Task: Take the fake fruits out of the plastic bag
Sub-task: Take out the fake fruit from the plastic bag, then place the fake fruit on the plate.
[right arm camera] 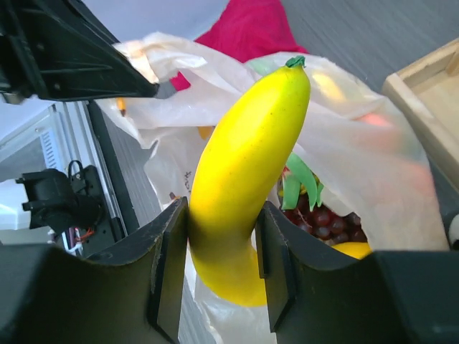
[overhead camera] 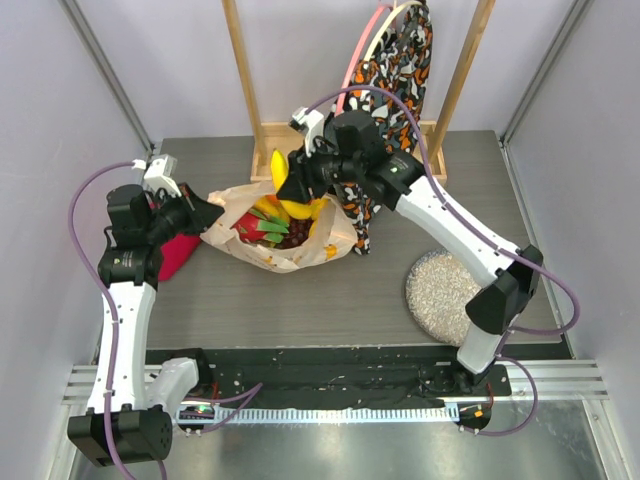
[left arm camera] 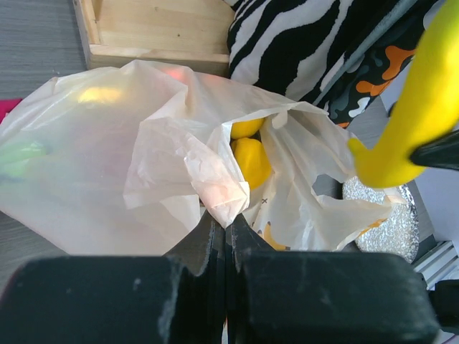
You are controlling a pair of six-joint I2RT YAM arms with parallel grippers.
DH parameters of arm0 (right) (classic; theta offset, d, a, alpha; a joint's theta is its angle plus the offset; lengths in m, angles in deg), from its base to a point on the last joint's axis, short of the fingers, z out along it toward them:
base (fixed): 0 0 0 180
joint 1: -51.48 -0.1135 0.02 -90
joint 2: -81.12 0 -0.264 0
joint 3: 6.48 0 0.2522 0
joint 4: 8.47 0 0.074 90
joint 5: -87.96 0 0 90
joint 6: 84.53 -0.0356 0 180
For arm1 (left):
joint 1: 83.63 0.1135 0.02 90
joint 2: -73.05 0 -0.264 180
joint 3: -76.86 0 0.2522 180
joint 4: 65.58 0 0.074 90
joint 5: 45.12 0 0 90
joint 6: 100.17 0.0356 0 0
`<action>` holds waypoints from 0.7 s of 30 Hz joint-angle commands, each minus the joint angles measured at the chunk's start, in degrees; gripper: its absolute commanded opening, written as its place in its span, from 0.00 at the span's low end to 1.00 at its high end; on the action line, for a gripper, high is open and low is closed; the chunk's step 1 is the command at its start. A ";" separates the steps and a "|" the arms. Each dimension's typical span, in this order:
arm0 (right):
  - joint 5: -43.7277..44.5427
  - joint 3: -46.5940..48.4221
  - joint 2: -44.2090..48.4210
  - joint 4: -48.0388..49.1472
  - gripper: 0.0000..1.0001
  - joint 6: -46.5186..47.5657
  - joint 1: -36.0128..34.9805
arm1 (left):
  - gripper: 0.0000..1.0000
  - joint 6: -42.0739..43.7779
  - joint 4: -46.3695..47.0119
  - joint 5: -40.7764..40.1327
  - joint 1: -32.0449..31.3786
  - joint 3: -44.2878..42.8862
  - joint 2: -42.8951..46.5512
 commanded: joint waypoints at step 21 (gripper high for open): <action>19.38 -37.25 28.47 -48.96 0.16 56.15 27.87 | 0.00 3.37 3.21 0.21 0.37 -2.45 -2.60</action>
